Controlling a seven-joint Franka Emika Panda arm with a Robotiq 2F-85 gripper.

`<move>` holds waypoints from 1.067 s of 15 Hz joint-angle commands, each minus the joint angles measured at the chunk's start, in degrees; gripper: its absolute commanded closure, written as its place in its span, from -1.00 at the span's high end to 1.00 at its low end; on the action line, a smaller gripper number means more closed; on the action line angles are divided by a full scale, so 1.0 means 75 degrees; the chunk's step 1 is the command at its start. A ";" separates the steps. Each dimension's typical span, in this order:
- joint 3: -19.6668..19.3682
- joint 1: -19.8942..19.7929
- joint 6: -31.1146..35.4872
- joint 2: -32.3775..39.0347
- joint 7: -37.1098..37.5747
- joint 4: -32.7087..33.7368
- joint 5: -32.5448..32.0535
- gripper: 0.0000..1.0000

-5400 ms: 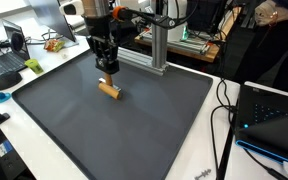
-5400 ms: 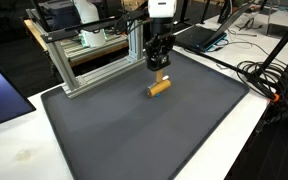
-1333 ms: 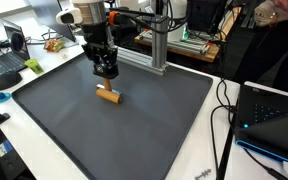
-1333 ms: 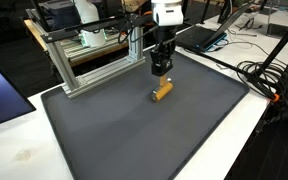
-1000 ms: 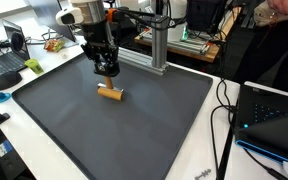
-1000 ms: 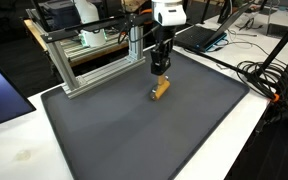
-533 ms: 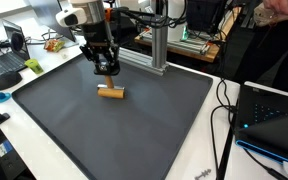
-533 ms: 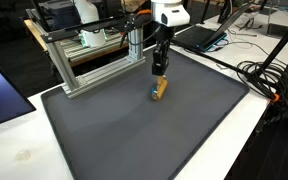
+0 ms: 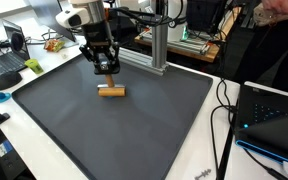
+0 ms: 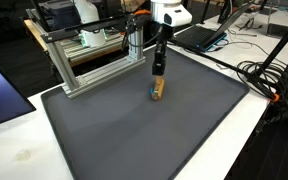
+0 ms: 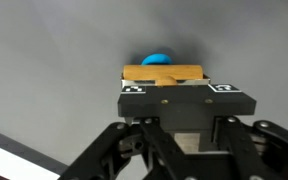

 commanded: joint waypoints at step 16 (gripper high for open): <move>-0.0086 0.0044 -0.0631 0.0081 -0.1812 -0.0507 -0.1344 -0.56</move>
